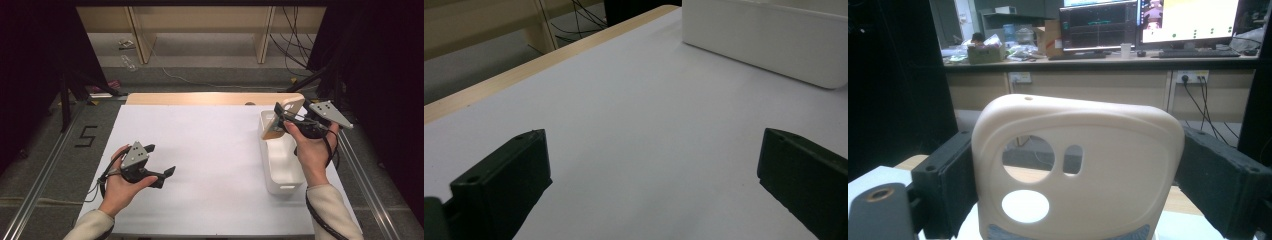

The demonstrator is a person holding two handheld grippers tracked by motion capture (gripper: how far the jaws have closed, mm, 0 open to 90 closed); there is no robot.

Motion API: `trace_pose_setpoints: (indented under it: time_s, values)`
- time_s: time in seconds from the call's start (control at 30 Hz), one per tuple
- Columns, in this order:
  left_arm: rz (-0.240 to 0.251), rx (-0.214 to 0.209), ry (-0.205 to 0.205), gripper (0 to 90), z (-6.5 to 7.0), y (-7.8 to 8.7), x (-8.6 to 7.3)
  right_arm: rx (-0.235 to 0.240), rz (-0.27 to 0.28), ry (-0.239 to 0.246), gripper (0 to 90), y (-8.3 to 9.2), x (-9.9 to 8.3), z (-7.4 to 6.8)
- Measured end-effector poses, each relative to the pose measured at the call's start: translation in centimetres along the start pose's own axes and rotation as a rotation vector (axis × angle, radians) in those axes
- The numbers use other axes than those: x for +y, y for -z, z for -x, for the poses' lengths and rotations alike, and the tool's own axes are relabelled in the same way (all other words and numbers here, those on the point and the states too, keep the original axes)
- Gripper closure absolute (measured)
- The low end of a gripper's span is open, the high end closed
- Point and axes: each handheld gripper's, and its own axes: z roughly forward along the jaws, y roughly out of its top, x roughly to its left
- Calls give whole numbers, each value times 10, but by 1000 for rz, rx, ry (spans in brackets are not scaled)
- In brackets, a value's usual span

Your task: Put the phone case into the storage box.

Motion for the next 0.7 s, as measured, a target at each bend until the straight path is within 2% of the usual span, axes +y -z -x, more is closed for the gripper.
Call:
trace_pose_setpoints:
  time_s: [0.7]
  values:
    - [-5, -3, -10, 3, 1, 1, -2, -11, -19, 23, 119, -7, -3, 1]
